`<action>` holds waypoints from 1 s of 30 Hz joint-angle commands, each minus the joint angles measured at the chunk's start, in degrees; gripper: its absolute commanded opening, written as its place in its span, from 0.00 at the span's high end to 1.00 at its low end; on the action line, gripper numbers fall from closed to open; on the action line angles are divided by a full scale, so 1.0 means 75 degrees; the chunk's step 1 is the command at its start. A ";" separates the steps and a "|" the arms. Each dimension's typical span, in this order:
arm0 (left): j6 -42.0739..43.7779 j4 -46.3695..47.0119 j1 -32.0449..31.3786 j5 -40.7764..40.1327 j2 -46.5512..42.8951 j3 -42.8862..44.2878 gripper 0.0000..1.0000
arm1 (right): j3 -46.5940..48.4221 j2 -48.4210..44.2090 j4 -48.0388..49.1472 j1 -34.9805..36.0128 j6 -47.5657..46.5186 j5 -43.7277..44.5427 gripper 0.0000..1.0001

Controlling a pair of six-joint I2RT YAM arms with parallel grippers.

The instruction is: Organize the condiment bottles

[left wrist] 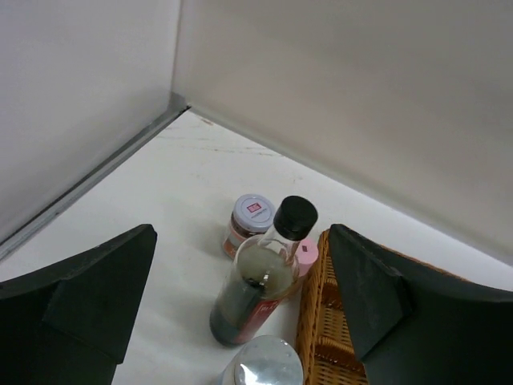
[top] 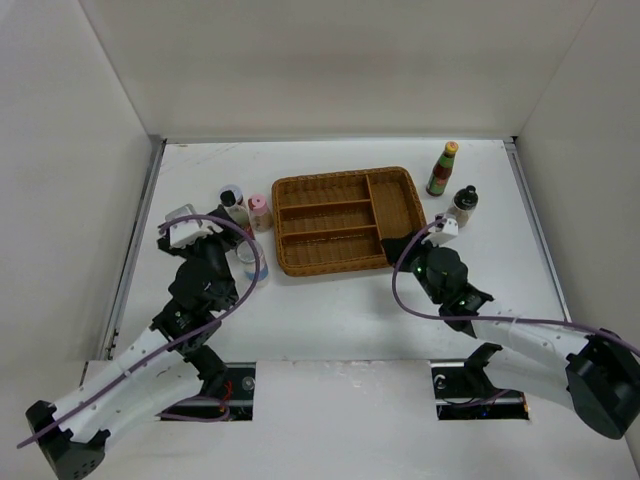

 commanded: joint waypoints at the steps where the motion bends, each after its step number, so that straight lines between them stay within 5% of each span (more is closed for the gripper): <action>1: 0.0200 0.0647 0.0212 0.1385 0.0180 0.0224 0.33 | -0.0165 -0.0141 0.1125 0.0102 -0.0150 -0.0465 0.75; 2: 0.0211 0.0636 0.0271 0.1421 0.0344 0.0306 0.54 | -0.0153 -0.0176 0.1020 0.0102 -0.0150 -0.0477 0.78; 3: 0.0223 0.0543 0.0341 0.1467 0.0519 0.0423 0.62 | -0.0118 -0.0165 0.0950 0.0102 -0.0161 -0.0500 0.77; 5: 0.0223 0.0122 0.0447 0.1561 0.0953 0.0797 0.58 | -0.0060 0.0033 0.0961 0.0102 -0.0185 -0.0559 0.70; 10: -0.0138 -0.0875 0.0985 0.1888 0.2125 0.1489 0.27 | 0.0023 0.0082 0.1019 0.0196 -0.0278 -0.0724 0.32; 17: -0.2049 -0.2493 0.2520 0.3846 0.2889 0.2264 0.26 | 0.0069 0.0186 0.1008 0.0242 -0.0372 -0.0747 0.25; 23: -0.2062 -0.2423 0.2732 0.4162 0.3321 0.2287 0.26 | 0.0198 0.0444 0.0973 0.0313 -0.0419 -0.0898 0.24; 30: -0.1992 -0.2201 0.3002 0.4280 0.3884 0.2357 0.37 | 0.0198 0.0456 0.0972 0.0336 -0.0431 -0.0969 0.23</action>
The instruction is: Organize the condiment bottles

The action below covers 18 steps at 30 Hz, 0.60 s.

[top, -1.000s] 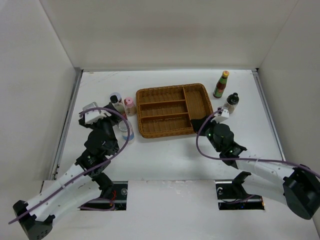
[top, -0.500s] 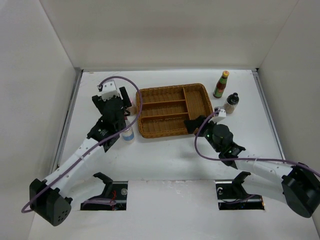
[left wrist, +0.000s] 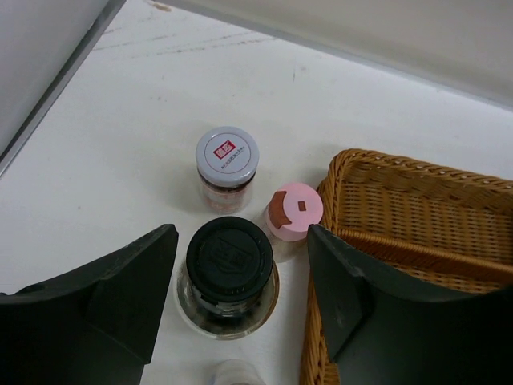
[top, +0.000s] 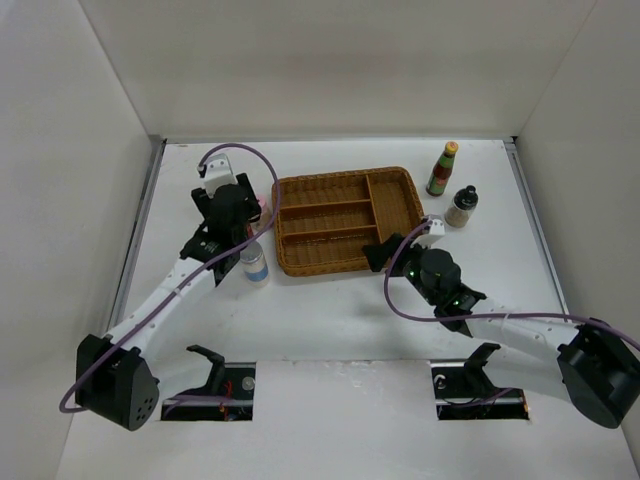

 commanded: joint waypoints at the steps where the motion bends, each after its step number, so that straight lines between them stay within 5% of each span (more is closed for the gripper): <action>1: -0.0051 0.0233 0.0149 0.0160 0.0026 0.0335 0.38 | 0.0332 -0.0019 0.0398 0.0062 -0.0139 -0.0142 0.22; 5: 0.0089 0.0256 0.0184 0.0090 0.0237 0.0405 0.46 | 0.0321 0.0074 0.0399 0.0062 -0.0105 -0.0165 0.23; 11: 0.0323 0.0350 0.0091 -0.0554 -0.0008 0.0358 0.78 | 0.0309 0.0098 0.0386 0.0039 -0.0105 -0.0153 0.23; 18: 0.1214 0.0842 -0.0249 -0.1340 -0.0641 0.1048 0.85 | 0.0356 0.0203 0.0410 0.0051 -0.0093 -0.0165 0.23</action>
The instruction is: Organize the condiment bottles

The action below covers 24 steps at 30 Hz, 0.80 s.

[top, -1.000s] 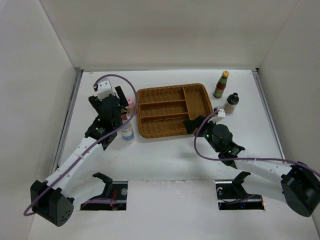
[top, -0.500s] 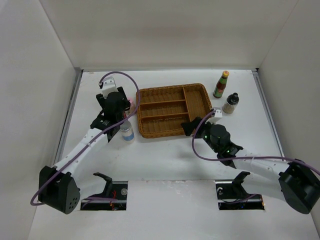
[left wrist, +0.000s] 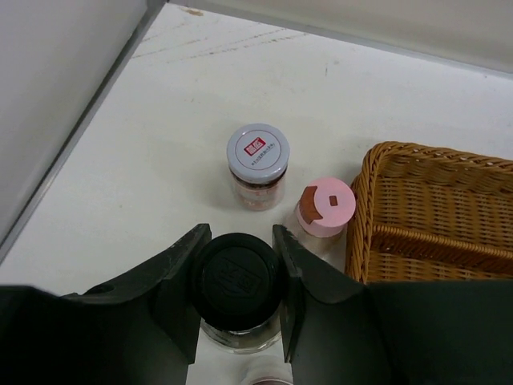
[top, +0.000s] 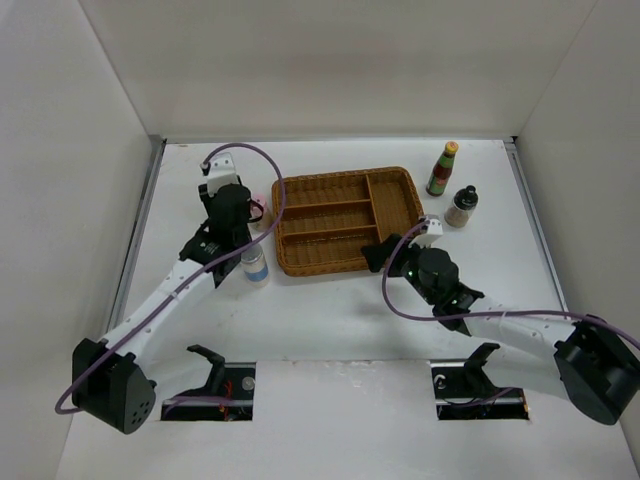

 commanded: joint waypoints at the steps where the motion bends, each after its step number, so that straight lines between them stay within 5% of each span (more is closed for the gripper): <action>1: 0.0646 0.1139 -0.0054 -0.0667 -0.0726 0.1148 0.85 | 0.0304 0.0014 0.0355 0.0036 -0.0026 -0.0136 0.23; 11: 0.1549 0.1632 -0.0593 -0.0480 0.0010 0.3445 0.85 | -0.0001 -0.0782 0.0319 -0.0069 0.0045 0.0296 0.24; 17: 0.1631 0.2228 -0.1190 0.0035 0.1439 0.4629 0.85 | -0.0399 -0.1578 0.0190 -0.0409 0.0290 0.1012 0.31; 24: 0.1444 0.2921 -0.1600 0.0574 0.3524 0.5882 0.85 | -0.0587 -0.1779 0.0062 -0.0913 0.0631 0.0966 0.26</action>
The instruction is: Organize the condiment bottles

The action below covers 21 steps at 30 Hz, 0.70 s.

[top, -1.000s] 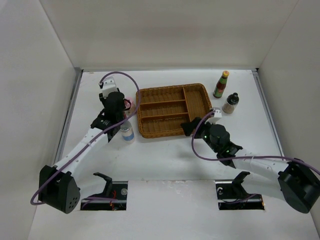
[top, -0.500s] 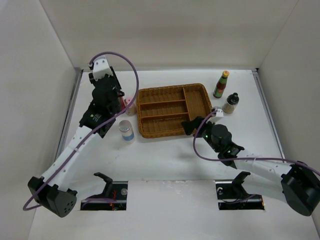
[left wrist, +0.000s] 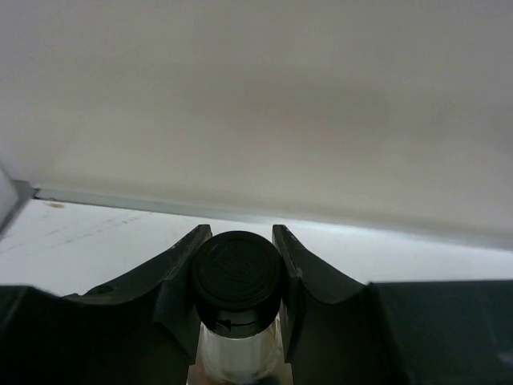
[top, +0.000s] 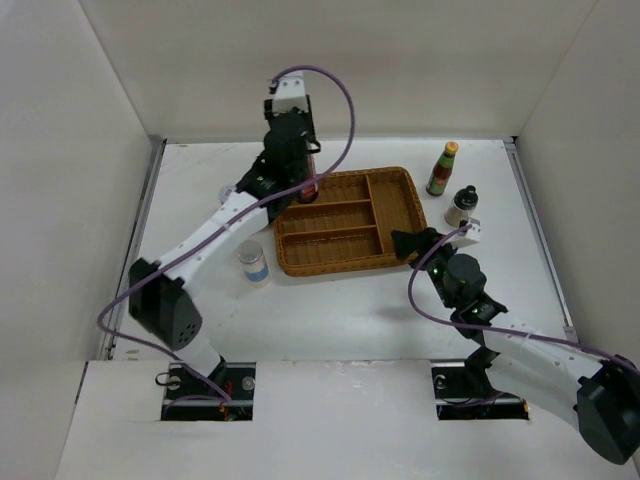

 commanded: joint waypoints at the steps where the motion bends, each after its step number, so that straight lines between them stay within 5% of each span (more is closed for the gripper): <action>1: -0.0112 0.1199 -0.0205 0.0534 0.0597 0.1086 0.85 | 0.0007 0.0022 0.0163 -0.0086 0.0208 0.0132 0.25; 10: -0.0558 0.1246 -0.0358 0.1331 0.2708 0.2786 0.85 | 0.0066 0.0140 0.0128 -0.0109 0.0150 0.0109 0.25; 21: -0.0757 0.1187 -0.0358 0.1800 0.3752 0.3421 0.85 | 0.0019 -0.0095 0.0058 -0.0156 0.0091 0.0249 0.24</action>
